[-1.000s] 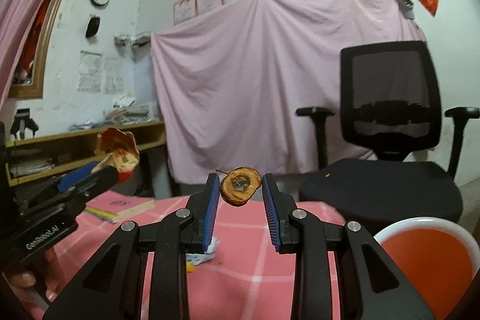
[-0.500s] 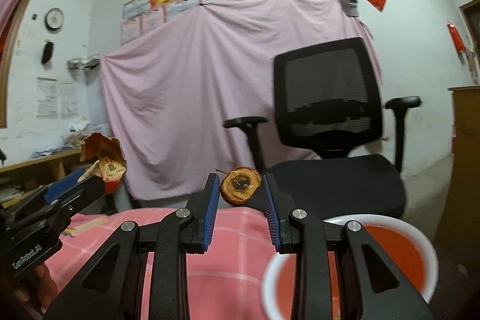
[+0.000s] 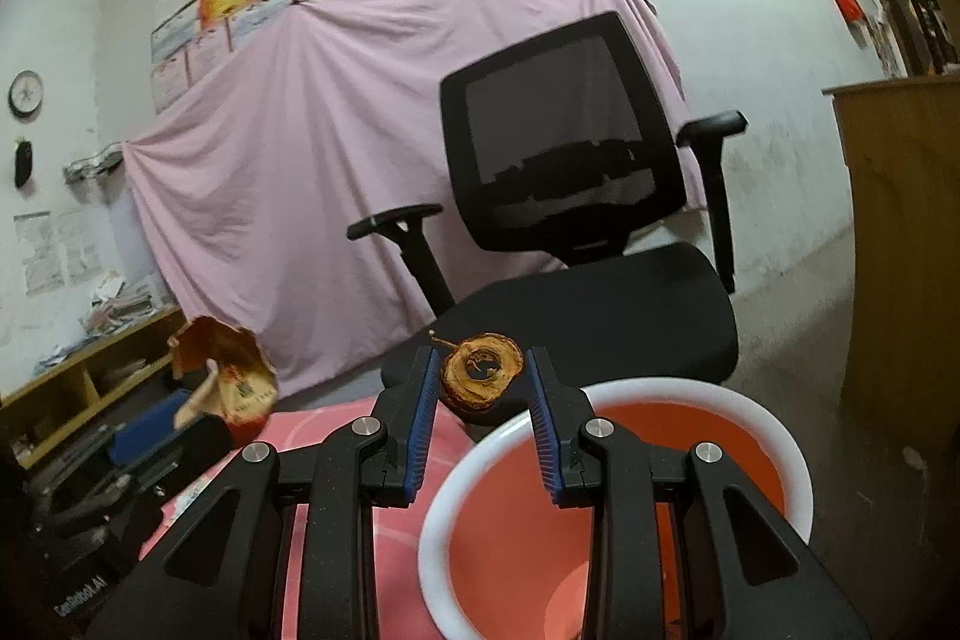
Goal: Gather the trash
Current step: 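Lift the fruit slice and brown wrapper and carry them over the bucket, then open both tools over the bucket to drop the slice and wrapper, then move both tools back over the white sachets and yellow cap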
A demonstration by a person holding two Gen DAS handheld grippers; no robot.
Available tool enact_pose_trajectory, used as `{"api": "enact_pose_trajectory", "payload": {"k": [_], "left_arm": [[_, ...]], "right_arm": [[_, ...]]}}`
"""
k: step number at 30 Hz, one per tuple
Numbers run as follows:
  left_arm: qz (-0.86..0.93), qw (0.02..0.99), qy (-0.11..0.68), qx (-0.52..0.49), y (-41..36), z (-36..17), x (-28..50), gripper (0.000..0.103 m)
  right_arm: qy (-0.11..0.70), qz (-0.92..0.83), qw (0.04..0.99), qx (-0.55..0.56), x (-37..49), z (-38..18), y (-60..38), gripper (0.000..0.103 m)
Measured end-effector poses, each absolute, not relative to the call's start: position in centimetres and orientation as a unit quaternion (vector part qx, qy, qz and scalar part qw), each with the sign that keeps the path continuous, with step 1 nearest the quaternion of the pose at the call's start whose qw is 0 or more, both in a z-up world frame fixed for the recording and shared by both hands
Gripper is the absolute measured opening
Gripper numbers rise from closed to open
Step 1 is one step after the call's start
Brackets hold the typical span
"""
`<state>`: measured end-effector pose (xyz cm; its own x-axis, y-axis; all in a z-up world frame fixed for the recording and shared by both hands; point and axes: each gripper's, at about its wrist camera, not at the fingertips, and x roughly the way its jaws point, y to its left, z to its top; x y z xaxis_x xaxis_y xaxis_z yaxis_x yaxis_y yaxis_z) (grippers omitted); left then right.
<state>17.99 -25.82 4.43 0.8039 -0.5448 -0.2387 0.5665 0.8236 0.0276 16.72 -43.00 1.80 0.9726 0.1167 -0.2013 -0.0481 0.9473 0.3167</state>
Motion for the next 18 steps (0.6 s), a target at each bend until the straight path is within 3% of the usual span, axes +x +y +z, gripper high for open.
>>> {"api": "enact_pose_trajectory", "payload": {"k": [8,14,16,17,18], "left_arm": [[-0.33,0.918,0.218,0.014,-27.5,3.7,21.2,0.046],[-0.326,0.912,0.248,-0.016,-26.7,3.5,22.2,0.05],[-0.319,0.914,0.249,-0.022,-26.0,3.5,22.1,0.05],[-0.315,0.916,0.248,-0.024,-25.6,3.6,22.0,0.05],[-0.311,0.917,0.248,-0.026,-25.4,3.4,21.9,0.05]], "right_arm": [[0.152,0.027,0.974,0.165,17.9,0.8,-43.8,0.028],[0.168,0.02,0.97,0.173,18.3,0.3,-44.4,0.029],[0.169,0.018,0.97,0.175,18.3,0.3,-44.5,0.036],[0.169,0.017,0.97,0.177,18.2,0.3,-44.5,0.045],[0.165,0.018,0.97,0.179,18.1,0.3,-44.5,0.046]]}}
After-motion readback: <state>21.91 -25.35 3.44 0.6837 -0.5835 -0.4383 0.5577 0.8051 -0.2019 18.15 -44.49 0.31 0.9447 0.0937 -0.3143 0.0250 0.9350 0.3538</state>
